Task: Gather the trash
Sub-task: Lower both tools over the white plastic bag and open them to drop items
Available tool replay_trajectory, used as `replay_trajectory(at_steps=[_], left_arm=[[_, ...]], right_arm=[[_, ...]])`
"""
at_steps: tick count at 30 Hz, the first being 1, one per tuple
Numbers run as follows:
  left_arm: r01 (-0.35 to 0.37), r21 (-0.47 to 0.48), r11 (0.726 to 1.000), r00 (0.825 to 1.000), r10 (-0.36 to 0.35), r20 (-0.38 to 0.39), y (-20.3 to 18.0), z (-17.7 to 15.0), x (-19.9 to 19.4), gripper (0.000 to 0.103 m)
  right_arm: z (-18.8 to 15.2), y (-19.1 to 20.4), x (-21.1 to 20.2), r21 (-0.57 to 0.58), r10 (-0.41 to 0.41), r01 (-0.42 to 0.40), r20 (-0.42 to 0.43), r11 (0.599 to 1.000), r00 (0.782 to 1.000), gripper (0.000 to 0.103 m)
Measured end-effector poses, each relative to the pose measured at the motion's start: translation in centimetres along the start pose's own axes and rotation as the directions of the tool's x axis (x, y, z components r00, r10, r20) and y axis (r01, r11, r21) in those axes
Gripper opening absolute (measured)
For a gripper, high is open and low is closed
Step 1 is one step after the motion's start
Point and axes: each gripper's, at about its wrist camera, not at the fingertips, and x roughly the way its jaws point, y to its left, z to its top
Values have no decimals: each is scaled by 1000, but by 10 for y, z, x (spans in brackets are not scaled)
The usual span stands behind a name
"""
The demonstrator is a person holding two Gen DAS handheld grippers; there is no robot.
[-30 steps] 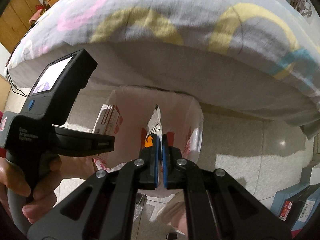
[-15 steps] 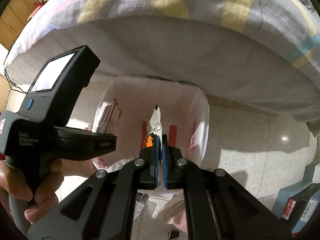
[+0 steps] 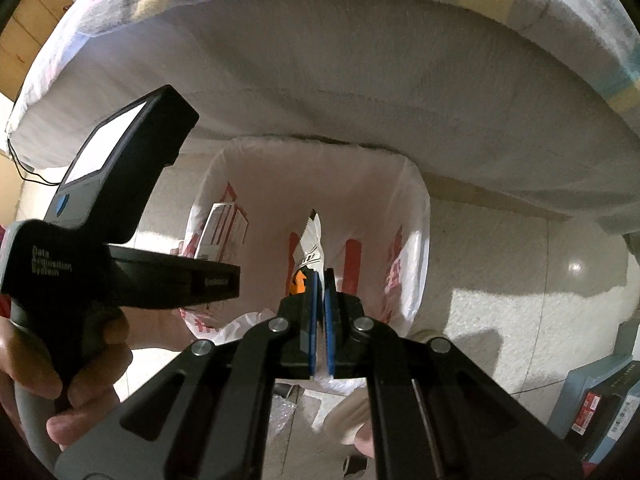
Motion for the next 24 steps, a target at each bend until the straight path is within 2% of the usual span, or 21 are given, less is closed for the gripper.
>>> replay_trajectory(at_steps=[13,14,16,18,21,24], left_arm=[[43,-36,998,999,-44,-28,2,6,8,26],[44,-36,998,999,-45,-30,1,6,9,27],[47,-37,998,998,-49,-39,1,7,10,40],[48,-36,998,998,-49,-37,1,7,10,44],[41,-31,999,999,-42,-31,0,7,9,51],[34,-29,999,999,-35,-28,-1,7,7,53]], right_arm=[[-1,-3,8,13,22,-22,-19,1000,1000,5],[-1,-3,9,13,29,-29,-22,999,999,7],[-2,-3,10,15,30,-30,-20,999,999,24],[-3,-3,11,13,27,-27,-15,1000,1000,35],[-2,-3,10,16,27,-27,-10,1000,1000,35],[-2,-5,10,28,31,-31,-12,999,999,35]])
